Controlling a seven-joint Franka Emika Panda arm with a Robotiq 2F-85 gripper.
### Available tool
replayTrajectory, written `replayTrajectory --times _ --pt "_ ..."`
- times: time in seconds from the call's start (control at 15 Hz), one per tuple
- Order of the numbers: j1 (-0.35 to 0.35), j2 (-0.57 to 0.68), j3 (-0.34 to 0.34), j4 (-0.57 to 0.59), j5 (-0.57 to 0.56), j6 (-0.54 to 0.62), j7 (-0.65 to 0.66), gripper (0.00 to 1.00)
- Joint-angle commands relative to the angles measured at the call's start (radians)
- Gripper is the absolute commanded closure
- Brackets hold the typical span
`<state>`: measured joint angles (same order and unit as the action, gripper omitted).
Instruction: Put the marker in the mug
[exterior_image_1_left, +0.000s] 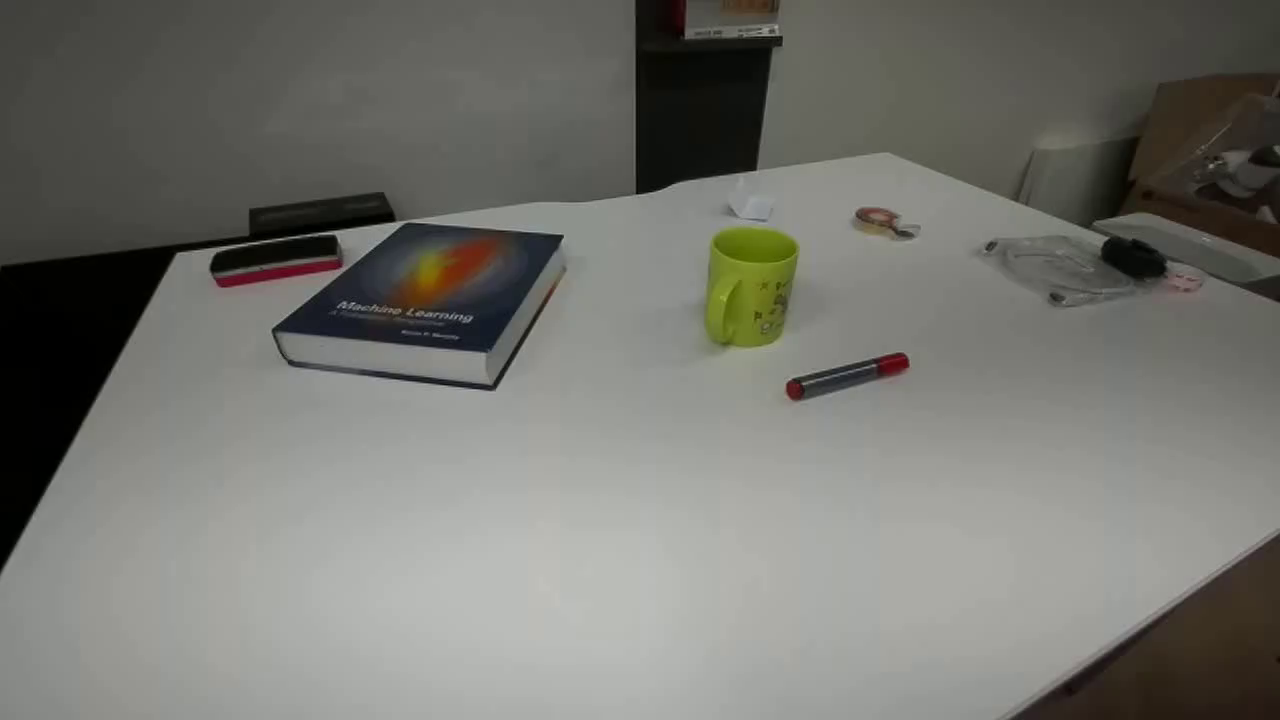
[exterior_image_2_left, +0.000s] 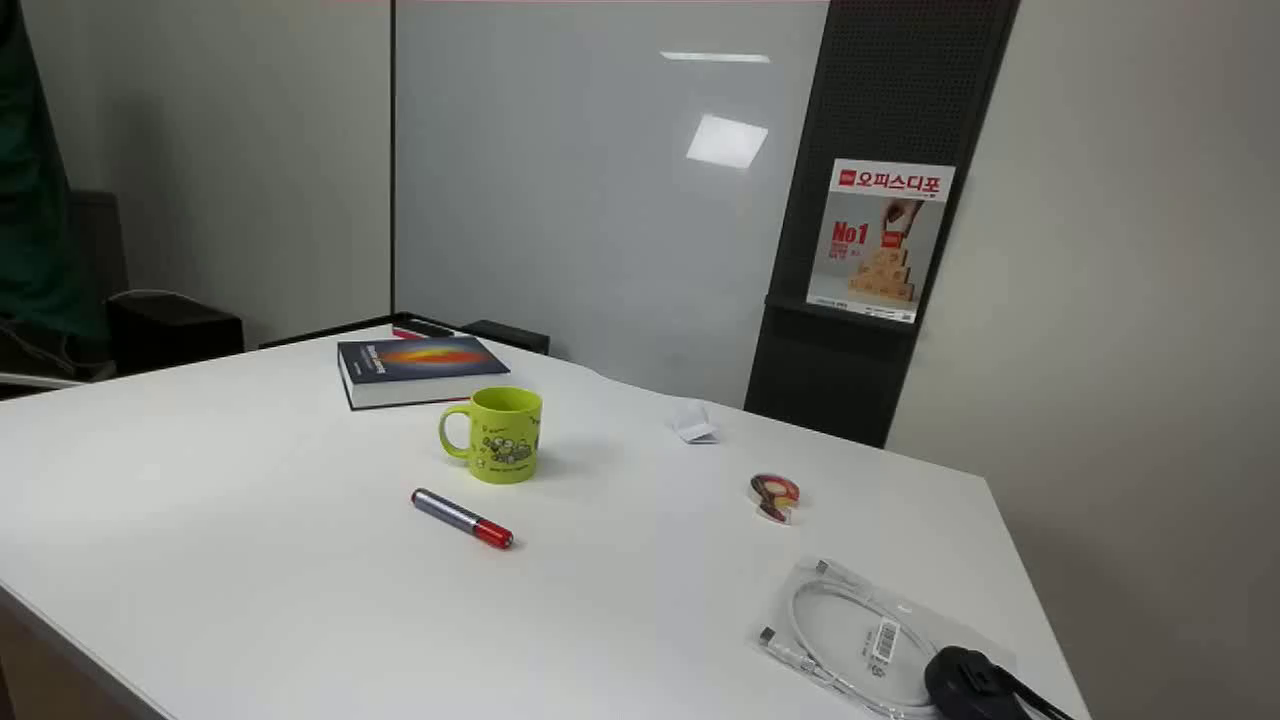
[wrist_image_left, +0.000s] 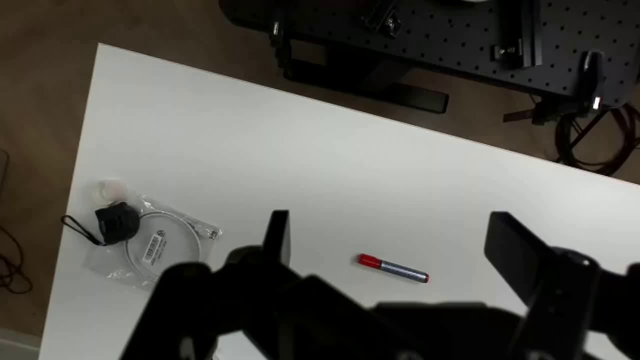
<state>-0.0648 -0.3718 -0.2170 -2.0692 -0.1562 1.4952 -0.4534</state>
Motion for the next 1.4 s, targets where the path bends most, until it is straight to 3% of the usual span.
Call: replayTrajectory --times 0.0,0.67,1.07,1.33 --pt "-0.005 0.001 0.004 0.003 0.002 -0.002 -0.002 0.0" --pt "-0.005 0.001 0.004 0.003 0.002 -0.001 -0.002 0.0" --pt "0.004 0.116 0.005 -0.008 -0.079 0.357 -0.068 0.0" --pt "0.039 0.222 0.045 -0.03 -0.047 0.454 -0.21 0.0"
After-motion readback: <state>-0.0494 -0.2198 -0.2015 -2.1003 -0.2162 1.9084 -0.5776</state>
